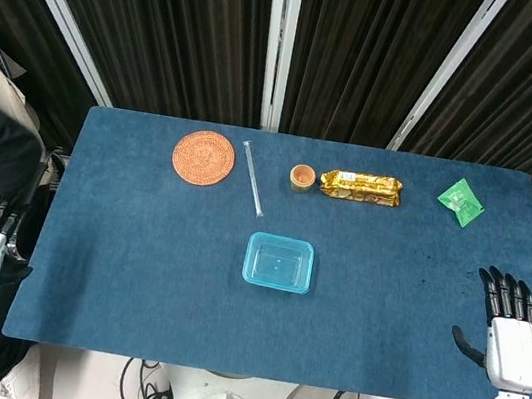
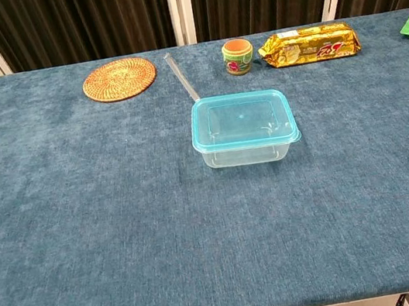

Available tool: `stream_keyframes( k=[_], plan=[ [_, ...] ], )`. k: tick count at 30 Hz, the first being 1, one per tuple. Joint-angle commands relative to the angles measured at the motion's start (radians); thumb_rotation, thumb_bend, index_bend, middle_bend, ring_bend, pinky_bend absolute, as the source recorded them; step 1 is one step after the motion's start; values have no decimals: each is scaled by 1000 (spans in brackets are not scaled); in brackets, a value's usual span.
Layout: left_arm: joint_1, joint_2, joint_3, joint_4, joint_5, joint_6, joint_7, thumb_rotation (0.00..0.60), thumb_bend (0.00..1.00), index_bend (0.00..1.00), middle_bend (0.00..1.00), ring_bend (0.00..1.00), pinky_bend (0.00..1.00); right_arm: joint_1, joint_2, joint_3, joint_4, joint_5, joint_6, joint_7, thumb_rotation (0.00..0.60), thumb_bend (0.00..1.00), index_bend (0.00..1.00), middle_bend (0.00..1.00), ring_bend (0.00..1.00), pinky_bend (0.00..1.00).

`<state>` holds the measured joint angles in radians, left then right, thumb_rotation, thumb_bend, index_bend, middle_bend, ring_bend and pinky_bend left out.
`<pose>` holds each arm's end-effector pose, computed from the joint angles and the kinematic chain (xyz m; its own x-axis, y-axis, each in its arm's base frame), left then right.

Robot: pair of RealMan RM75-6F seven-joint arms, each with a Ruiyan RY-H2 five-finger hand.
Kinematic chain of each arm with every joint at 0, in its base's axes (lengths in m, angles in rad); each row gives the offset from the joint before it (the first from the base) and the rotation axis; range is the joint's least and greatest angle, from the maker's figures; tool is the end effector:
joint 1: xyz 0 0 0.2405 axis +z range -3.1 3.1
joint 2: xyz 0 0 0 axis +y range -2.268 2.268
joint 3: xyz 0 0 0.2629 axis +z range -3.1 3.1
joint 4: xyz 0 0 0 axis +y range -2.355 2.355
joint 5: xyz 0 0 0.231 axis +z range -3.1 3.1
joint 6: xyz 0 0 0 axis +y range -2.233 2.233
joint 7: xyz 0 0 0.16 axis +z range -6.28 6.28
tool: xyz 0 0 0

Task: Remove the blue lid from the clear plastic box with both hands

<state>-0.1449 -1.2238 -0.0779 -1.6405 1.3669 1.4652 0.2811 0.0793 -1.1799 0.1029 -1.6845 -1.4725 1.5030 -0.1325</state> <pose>-0.3129 0.2223 0.1124 0.5124 0.0054 0.8587 0.8571 0.0585 -0.5118 -0.3021 -0.2075 0.1286 0.3888 0.0540 0.9197 -0.9213 0.0169 0.3885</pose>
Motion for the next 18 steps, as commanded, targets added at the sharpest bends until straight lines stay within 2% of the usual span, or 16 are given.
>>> stream_keyframes(
  k=[1, 6, 12, 15, 18],
  plan=[
    [-4, -7, -5, 4, -7, -5, 3, 600, 0, 140, 26, 0, 34, 8, -1, 3, -2, 3, -10, -7, 600, 146, 0, 55, 0, 0],
    [-13, -8, -12, 2, -13, -20, 1, 600, 0, 140, 26, 0, 34, 20, -16, 9, 3, 5, -17, -10, 600, 146, 0, 50, 0, 0],
    [-60, -2, -39, -23, 28, -44, -20, 600, 0, 140, 26, 0, 36, 13, -18, 12, 8, -5, 9, -1, 600, 146, 0, 30, 0, 0],
    [-123, 1, -52, -48, 78, -104, -36, 600, 0, 140, 26, 0, 41, 8, -15, 13, 9, -30, 35, 9, 600, 146, 0, 20, 0, 0],
    [-226, -15, -74, -66, 138, -207, -62, 600, 0, 140, 26, 0, 43, 5, 1, 14, -4, -52, 58, 1, 600, 147, 0, 20, 0, 0]
  ],
)
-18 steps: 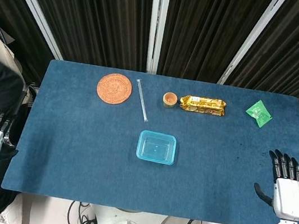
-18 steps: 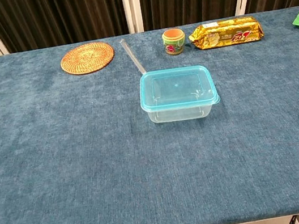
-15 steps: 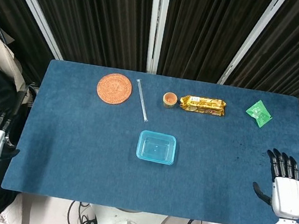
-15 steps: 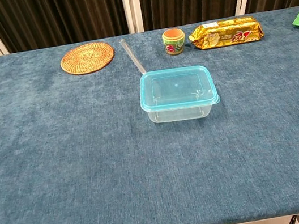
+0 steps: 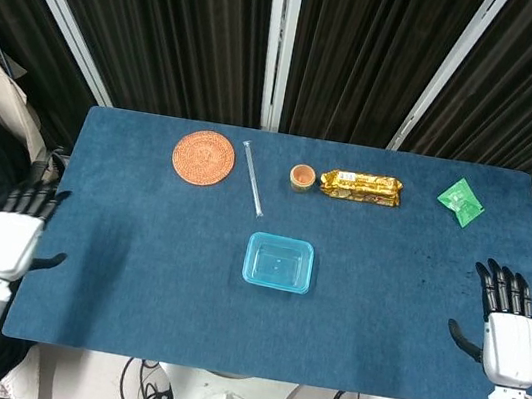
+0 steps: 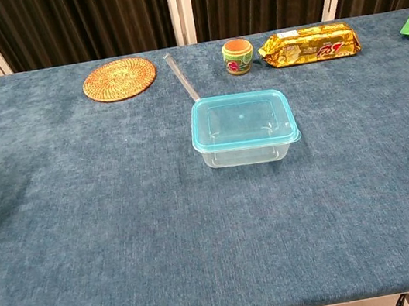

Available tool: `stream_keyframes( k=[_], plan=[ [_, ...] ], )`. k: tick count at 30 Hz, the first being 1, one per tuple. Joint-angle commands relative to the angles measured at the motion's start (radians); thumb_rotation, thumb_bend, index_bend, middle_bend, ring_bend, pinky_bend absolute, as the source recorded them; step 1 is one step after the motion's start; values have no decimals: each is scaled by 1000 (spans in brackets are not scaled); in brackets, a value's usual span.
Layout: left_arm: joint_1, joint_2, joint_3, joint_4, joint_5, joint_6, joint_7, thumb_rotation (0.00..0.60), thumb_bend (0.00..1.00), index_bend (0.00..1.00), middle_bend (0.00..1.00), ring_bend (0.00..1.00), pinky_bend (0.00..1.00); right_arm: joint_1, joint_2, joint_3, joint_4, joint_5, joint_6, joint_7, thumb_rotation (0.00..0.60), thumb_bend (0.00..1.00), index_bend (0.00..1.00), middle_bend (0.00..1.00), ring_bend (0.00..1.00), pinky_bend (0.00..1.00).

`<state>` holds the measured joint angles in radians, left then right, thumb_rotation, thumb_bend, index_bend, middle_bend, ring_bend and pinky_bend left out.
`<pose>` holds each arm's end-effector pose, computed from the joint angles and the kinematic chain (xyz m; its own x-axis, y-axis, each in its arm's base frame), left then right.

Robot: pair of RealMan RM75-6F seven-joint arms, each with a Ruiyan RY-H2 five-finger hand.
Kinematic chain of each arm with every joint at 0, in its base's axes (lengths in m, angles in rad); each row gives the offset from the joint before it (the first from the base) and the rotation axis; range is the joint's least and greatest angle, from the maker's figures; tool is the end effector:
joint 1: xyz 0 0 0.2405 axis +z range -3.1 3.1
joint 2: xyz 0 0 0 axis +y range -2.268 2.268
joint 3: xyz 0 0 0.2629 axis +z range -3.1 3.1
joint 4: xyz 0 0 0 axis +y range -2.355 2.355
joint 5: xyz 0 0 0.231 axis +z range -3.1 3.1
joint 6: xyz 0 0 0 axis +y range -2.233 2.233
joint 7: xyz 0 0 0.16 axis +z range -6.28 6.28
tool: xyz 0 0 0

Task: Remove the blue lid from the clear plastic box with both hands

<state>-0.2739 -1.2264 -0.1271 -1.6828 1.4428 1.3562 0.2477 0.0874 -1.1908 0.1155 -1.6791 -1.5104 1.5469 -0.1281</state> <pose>-0.2579 0.2672 0.0964 0.4506 -0.0105 0.8927 0.8810 -0.1563 -0.4465 -0.2917 -0.2119 0.1329 0.3776 0.1174 0.9185 -0.9237 -0.0220 0.3826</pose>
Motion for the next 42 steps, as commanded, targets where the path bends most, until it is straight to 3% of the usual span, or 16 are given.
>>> stream_keyframes(
  k=[1, 6, 12, 19, 26, 31, 42],
  plan=[
    [-129, -22, -30, -26, 75, -132, -34, 600, 0, 139, 26, 0, 43, -4, 18, 3, -15, -19, 19, -4, 600, 147, 0, 20, 0, 0],
    [-305, -98, -52, -30, 131, -320, -11, 600, 0, 140, 26, 0, 44, -4, 43, -1, -39, -56, 34, 10, 600, 149, 0, 18, 0, 0],
    [-494, -253, -82, 33, 139, -499, -28, 600, 0, 140, 26, 0, 44, -3, 44, -12, -40, -77, 36, 29, 600, 153, 0, 17, 0, 0],
    [-673, -424, -135, 163, 38, -671, -33, 600, 0, 138, 19, 0, 45, -9, 39, -20, -36, -81, 39, 38, 600, 155, 0, 10, 0, 0],
    [-779, -548, -184, 331, -81, -722, 17, 600, 0, 132, 16, 0, 45, -11, 34, -23, -27, -80, 40, 45, 600, 154, 0, 10, 0, 0],
    [-823, -572, -204, 403, -205, -768, 45, 600, 0, 122, 8, 0, 46, -11, 34, -23, -20, -78, 38, 55, 600, 155, 0, 10, 0, 0],
    [-873, -471, -187, 358, -543, -843, 57, 600, 0, 54, 0, 0, 64, -6, 30, -23, 0, -70, 26, 79, 600, 155, 0, 10, 0, 0]
  ],
)
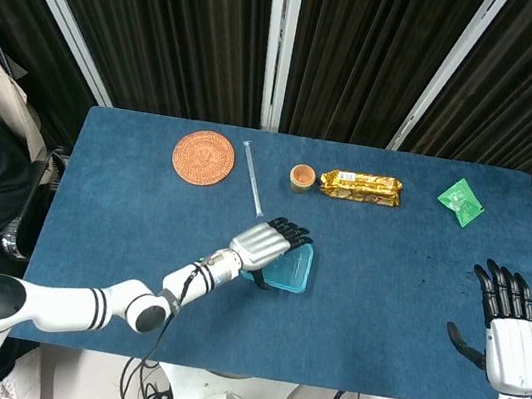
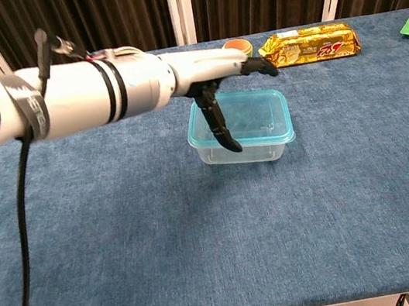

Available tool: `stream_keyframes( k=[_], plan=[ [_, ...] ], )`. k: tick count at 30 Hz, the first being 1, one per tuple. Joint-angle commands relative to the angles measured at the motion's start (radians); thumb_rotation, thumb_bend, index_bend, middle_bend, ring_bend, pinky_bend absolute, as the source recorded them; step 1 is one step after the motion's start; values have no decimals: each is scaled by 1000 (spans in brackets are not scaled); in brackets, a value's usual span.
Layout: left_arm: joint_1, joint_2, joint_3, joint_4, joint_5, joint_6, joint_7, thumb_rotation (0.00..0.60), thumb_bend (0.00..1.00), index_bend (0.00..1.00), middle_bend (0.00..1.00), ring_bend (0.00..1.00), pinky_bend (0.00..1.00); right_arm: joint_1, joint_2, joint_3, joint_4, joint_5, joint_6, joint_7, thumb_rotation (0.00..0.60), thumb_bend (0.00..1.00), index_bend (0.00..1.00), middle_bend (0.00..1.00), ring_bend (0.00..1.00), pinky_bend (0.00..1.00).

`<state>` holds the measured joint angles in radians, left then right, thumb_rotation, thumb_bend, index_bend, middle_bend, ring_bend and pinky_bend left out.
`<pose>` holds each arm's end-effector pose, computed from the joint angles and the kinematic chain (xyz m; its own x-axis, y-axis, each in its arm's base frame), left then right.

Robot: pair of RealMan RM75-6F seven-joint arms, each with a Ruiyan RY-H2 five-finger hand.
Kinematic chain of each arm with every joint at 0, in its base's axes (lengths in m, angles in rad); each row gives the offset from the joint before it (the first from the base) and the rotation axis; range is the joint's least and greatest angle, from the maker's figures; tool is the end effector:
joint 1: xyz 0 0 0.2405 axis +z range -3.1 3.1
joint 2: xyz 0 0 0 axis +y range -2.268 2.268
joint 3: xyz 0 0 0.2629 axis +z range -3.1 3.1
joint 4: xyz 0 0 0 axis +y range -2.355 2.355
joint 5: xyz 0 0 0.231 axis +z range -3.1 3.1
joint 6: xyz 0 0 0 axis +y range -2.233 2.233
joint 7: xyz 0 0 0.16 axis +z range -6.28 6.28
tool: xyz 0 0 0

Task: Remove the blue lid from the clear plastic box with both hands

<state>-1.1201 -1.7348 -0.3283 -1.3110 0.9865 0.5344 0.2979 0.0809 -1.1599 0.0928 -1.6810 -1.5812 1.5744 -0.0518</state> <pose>0.0073 0.3879 -0.1253 0.4827 0.4575 0.7468 0.7728 -0.6238 -0.1174 -0.2858 -0.2043 0.1394 0.3344 0.1241 0.9342 -0.9337 -0.0913 0.3463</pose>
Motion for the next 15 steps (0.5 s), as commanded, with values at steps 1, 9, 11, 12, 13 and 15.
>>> stream_keyframes(
  k=[1, 9, 11, 12, 13, 15],
  plan=[
    [-32, 45, 21, -16, -106, -22, 9, 600, 0, 53, 0, 0, 67, 0, -2, 0, 4, 2, -1, 4, 600, 155, 0, 10, 0, 0],
    [-54, 88, 69, -45, -186, -12, -13, 600, 0, 40, 0, 0, 71, -4, -2, -1, 8, 6, 3, 11, 600, 155, 0, 10, 0, 0],
    [-59, 87, 78, -38, -187, -15, -21, 600, 0, 39, 0, 0, 71, -4, -5, -1, 10, 6, 3, 12, 600, 155, 0, 10, 0, 0],
    [-62, 86, 84, -33, -186, -17, -23, 600, 0, 39, 0, 0, 71, -4, -6, -1, 11, 6, 4, 14, 600, 154, 0, 10, 0, 0],
    [-68, 85, 91, -27, -185, -22, -25, 600, 0, 40, 0, 0, 73, -5, -8, -2, 12, 6, 5, 15, 600, 154, 0, 10, 0, 0],
    [-76, 82, 101, -14, -189, -25, -30, 600, 0, 40, 0, 0, 75, -7, -9, -2, 14, 8, 7, 15, 600, 155, 0, 10, 0, 0]
  ],
)
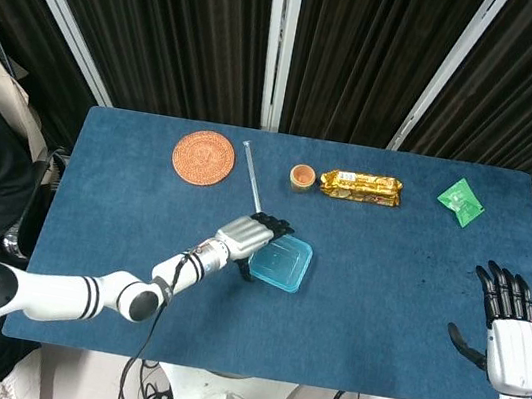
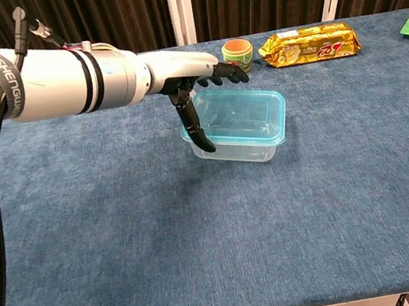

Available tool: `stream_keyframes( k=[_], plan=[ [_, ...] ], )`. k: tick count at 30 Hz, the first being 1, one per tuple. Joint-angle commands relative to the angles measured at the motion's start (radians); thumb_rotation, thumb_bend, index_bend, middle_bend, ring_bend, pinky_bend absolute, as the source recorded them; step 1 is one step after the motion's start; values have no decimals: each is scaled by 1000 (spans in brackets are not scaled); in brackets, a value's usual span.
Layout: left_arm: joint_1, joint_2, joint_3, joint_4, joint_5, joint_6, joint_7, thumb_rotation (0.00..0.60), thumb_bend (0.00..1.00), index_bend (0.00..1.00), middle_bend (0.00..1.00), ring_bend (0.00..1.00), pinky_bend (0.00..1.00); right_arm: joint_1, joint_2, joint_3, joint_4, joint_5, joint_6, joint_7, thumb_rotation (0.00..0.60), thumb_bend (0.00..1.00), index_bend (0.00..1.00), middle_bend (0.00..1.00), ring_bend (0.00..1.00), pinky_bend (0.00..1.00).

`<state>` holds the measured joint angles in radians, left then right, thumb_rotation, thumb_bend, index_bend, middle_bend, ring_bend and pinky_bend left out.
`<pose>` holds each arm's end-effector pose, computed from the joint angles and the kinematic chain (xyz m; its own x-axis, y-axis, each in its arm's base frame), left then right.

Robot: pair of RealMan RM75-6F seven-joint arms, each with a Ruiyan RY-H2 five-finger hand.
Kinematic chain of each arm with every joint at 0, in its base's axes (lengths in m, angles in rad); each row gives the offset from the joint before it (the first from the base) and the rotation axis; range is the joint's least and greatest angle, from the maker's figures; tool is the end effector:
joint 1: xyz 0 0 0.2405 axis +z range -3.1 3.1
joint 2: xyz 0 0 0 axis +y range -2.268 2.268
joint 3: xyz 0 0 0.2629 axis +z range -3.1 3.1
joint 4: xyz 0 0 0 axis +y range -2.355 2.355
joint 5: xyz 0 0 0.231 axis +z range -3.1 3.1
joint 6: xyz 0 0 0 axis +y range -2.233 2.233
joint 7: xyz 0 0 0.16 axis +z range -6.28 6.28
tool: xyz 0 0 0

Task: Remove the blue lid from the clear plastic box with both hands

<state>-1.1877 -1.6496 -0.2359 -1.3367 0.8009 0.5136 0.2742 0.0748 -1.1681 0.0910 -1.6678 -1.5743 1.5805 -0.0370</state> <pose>-0.0140 0.3989 -0.1149 0.4722 0.5404 0.6964 0.8271 -0.5449 -0.1380 -0.2900 -0.2023 0.1388 0.3256 0.1252 0.9372 -0.9384 -0.0789 0.3365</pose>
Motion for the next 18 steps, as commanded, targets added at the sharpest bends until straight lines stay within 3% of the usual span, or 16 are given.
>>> stream_keyframes(
  k=[1, 5, 9, 13, 18],
  plan=[
    [-11, -6, 12, 18, -6, -5, -9, 600, 0, 40, 0, 0, 76, -2, -1, -1, 1, 1, 1, 0, 600, 155, 0, 10, 0, 0],
    [-16, -23, 15, 47, -8, 8, -33, 600, 0, 65, 12, 1, 97, -3, -3, -4, 2, 1, 0, -2, 600, 154, 0, 10, 0, 0],
    [-12, -40, 7, 60, 3, 26, -64, 600, 0, 182, 119, 79, 169, 10, -5, -10, 0, -13, -20, -12, 600, 154, 0, 10, 0, 0],
    [-13, -44, 1, 62, -3, 13, -99, 600, 0, 264, 206, 176, 220, 53, -20, -11, -8, -51, -67, -30, 600, 158, 0, 14, 0, 0],
    [-7, -52, -2, 57, -9, 29, -126, 600, 0, 288, 224, 188, 231, 137, -66, -9, -4, -92, -168, -55, 600, 161, 0, 16, 0, 0]
  ],
)
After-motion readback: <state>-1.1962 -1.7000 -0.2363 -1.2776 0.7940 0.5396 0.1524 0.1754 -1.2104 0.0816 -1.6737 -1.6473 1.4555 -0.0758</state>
